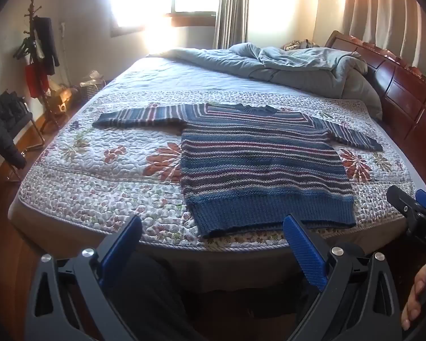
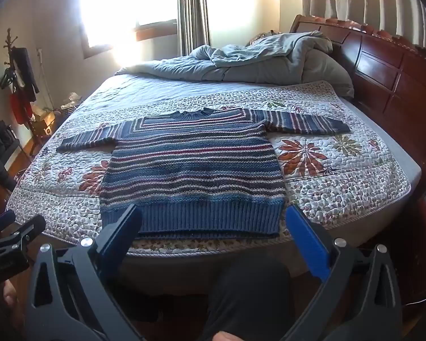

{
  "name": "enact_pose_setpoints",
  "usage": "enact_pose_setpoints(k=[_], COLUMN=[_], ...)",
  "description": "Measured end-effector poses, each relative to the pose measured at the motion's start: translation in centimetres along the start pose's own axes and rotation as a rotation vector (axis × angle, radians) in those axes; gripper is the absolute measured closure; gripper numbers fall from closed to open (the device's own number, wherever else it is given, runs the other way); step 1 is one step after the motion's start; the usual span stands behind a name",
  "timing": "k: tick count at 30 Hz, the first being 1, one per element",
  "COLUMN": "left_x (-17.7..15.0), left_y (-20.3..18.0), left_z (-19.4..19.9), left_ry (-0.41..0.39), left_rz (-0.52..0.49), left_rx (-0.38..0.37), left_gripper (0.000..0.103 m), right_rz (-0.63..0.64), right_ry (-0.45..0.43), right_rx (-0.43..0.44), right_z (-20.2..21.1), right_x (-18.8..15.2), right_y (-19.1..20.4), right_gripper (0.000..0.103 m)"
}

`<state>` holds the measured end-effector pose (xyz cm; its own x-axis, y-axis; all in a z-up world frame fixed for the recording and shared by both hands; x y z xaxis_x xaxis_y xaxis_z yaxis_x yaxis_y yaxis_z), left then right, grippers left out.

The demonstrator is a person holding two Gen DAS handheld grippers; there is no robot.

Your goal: Fold small clothes

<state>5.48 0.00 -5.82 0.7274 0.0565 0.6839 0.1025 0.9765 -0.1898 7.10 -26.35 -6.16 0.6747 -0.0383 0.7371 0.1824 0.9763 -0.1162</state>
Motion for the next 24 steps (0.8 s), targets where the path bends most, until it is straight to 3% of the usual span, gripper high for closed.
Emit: enact_pose_setpoints(k=[24], left_x=[0.3], left_y=[0.7], left_z=[0.2], left_ry=[-0.010], left_rz=[0.001], left_rx=[0.017], left_gripper=[0.004], right_rz=[0.010], right_ry=[0.003], right_rx=[-0.001], right_z=[-0.1], right_x=[0.1], right_y=[0.5], right_gripper=[0.002])
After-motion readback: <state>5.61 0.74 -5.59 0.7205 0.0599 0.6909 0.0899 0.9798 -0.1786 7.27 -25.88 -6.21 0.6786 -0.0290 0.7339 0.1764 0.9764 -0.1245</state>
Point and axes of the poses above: each gripper's, at about its wrist camera, not at the fingertips, and z roughly against the way its jaws point, y to its left, x to its top, the point moved 8 cm from there along -z, roughly the way its jaws point, and after that the axes turned 12 degrees about -x, right-handed, at the moved point
